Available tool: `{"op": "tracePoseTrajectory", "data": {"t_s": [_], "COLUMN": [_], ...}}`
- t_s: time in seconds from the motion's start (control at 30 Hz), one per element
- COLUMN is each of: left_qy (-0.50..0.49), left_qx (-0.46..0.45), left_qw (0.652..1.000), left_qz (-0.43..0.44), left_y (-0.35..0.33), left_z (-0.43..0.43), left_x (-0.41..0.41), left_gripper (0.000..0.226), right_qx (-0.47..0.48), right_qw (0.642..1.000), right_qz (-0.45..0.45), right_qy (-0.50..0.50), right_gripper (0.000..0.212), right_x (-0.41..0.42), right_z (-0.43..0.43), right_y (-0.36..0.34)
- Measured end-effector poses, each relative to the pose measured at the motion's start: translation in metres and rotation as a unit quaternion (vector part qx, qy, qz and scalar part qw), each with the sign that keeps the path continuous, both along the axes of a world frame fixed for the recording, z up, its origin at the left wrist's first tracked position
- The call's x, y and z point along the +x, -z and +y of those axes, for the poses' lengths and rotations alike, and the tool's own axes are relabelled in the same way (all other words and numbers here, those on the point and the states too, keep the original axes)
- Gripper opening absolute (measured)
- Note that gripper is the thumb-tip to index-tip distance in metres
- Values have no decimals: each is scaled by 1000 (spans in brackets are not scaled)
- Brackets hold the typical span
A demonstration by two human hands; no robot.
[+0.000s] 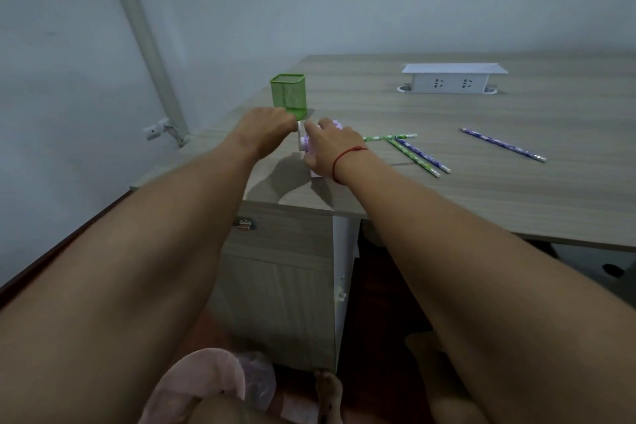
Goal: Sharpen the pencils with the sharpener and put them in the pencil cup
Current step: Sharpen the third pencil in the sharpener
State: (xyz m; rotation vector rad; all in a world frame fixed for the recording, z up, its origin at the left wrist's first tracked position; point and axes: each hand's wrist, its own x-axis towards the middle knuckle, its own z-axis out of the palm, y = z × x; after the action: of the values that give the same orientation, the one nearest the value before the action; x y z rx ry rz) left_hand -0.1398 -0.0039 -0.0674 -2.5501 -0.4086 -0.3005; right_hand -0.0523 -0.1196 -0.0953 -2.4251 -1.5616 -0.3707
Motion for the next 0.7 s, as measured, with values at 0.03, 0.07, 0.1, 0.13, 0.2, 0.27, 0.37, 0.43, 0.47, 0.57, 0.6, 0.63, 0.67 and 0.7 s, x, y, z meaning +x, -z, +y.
{"op": "tracePoseTrajectory", "data": {"t_s": [0.03,0.07,0.1,0.13,0.2,0.27,0.37,0.43,0.47,0.57,0.6,0.63,0.67,0.7], "left_qy": [8,10,9,8,13,18,38,39,32,11,5,1,0,3], "left_qx": [10,11,2,-10,-22,-33,-57,-87,-104,-152,-157,-159,-161,-166], "left_qw": [1000,1000,1000,999,998,996,991,986,984,976,976,976,976,976], "left_qz": [-12,-20,-30,-43,-65,-80,-112,-137,-144,-153,-150,-146,-144,-143], "left_y": [-3,-4,-5,-5,-5,-3,5,13,15,15,15,15,16,19], "left_z": [0,-1,-4,-8,-15,-23,-34,-41,-44,-52,-54,-55,-56,-56], "left_x": [-1,-2,-5,-8,-13,-21,-30,-34,-35,-36,-36,-37,-39,-40], "left_gripper": [26,25,24,23,24,24,23,22,22,23,23,21,19,18], "right_qx": [-9,-17,-25,-29,-34,-38,-39,-45,-46,-53,-55,-57,-61,-64], "right_qw": [1000,1000,1000,999,999,999,998,998,998,997,997,997,996,996], "right_qz": [3,6,11,15,24,32,41,42,42,44,45,46,47,47], "right_qy": [1,1,-1,-1,6,17,22,24,26,30,31,33,34,35], "right_gripper": [42,42,41,39,38,36,34,34,34,37,38,39,40,41], "right_x": [0,0,0,-1,-3,-6,-9,-10,-10,-9,-8,-8,-8,-8], "right_z": [0,-1,-2,-3,-3,-3,-2,-3,-3,-2,-1,0,0,0], "right_y": [-3,-6,-9,-10,-13,-14,-15,-15,-15,-15,-15,-15,-16,-16]}}
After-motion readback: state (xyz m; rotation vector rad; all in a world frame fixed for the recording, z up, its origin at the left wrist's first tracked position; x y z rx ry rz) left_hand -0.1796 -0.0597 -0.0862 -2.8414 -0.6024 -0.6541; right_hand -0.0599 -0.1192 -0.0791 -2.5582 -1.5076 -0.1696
